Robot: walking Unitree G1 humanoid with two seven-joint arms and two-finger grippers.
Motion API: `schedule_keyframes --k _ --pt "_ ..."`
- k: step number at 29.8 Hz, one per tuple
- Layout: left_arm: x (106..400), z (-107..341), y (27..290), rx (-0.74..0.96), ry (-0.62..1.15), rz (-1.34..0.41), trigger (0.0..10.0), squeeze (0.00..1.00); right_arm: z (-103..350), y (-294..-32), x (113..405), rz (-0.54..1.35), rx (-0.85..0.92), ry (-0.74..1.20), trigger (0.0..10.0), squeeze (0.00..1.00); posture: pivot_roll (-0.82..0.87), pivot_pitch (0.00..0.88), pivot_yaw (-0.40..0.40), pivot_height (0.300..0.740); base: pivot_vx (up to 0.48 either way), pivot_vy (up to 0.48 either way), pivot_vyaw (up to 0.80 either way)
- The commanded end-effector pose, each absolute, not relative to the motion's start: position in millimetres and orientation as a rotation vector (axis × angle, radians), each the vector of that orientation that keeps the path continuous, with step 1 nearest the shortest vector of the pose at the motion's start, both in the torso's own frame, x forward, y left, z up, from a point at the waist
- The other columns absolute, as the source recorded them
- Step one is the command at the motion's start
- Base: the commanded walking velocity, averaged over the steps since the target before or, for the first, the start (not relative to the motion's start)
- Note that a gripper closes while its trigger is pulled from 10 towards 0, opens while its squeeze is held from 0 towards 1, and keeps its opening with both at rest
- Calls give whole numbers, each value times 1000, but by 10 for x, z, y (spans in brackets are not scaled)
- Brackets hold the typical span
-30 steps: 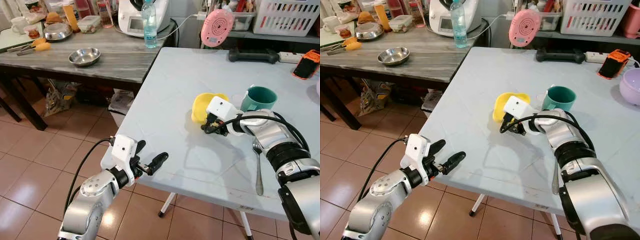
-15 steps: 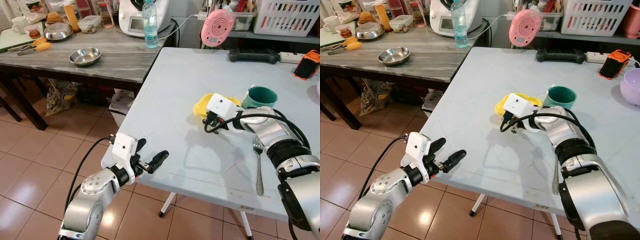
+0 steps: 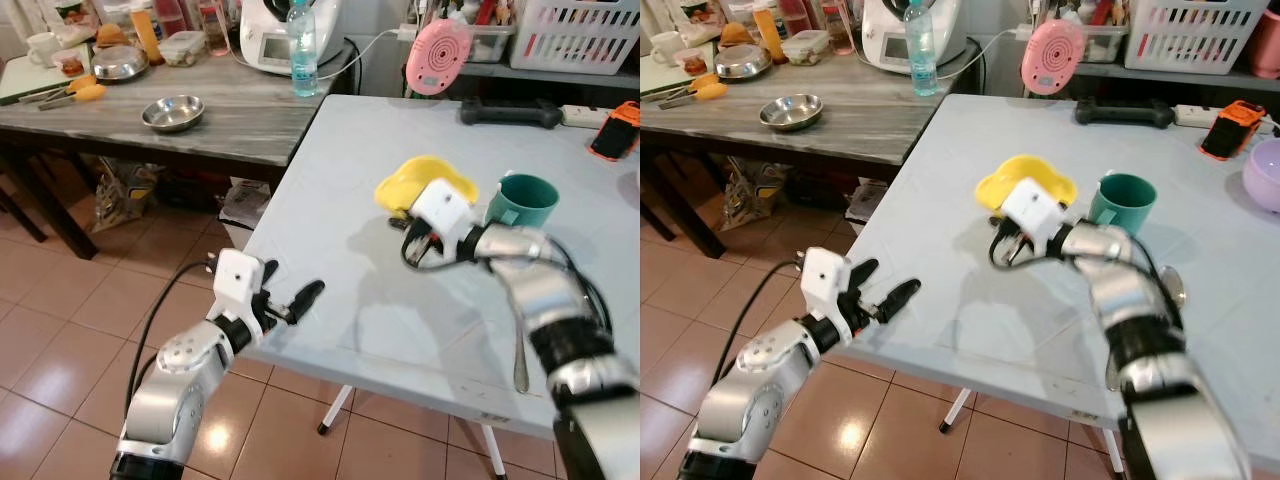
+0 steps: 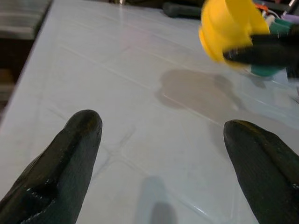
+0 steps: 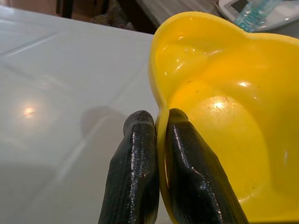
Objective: Setting the table
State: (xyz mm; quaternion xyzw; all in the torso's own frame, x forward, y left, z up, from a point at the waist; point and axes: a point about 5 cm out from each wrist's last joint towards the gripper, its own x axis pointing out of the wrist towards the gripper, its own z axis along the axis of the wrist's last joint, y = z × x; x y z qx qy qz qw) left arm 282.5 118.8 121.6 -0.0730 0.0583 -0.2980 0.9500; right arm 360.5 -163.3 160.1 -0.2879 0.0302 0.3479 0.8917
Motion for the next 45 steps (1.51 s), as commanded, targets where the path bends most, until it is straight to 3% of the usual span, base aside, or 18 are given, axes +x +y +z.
schedule_keyframes --k 1,9,10,11,12,13,14,15,27,38,45 --pt "2837 1186 1230 -141 128 -580 10000 0 1747 -1584 3601 705 -603 -19 0 0 -73 25 57 740 0 0 0" --pt "3001 1232 1382 -99 81 -417 10000 0 1786 -1431 3115 507 -378 -212 0 0 -87 22 56 740 0 0 0" --pt "3019 1240 1410 -106 78 -404 10000 0 1704 -1449 3025 426 -275 -204 0 0 -93 21 59 740 0 0 0" --pt "3028 1244 1422 -106 75 -398 10000 0 1651 -1466 2977 387 -242 -198 2549 0 -95 20 61 740 0 0 0" --pt "3047 1249 1443 -103 69 -382 10000 0 1568 -1490 2894 337 -226 -183 2588 0 -100 21 64 740 0 0 0" --pt "3058 1250 1453 -103 69 -377 10000 0 1532 -1502 2855 311 -210 -174 3569 0 -100 21 64 740 0 0 0" --pt "3075 1246 1461 -104 69 -370 10000 0 1496 -1523 2792 262 -183 -150 9529 0 -112 21 70 740 0 0 0" --pt "3082 1242 1462 -108 71 -368 10000 0 1477 -1537 2769 240 -171 -138 10000 0 -115 21 72 740 0 0 0" --pt "3182 1245 1452 -119 62 -338 10000 0 1423 -1621 2606 95 -79 -71 10000 0 -135 30 72 740 0 0 -440" --pt "3200 1236 1496 -121 55 -315 10000 0 1431 -1516 2591 124 -69 -63 10000 0 -129 37 67 740 0 0 -619" --pt "3222 1242 1524 -115 49 -309 10000 0 1446 -1467 2595 141 -58 -73 10000 0 -128 38 68 740 0 313 0"
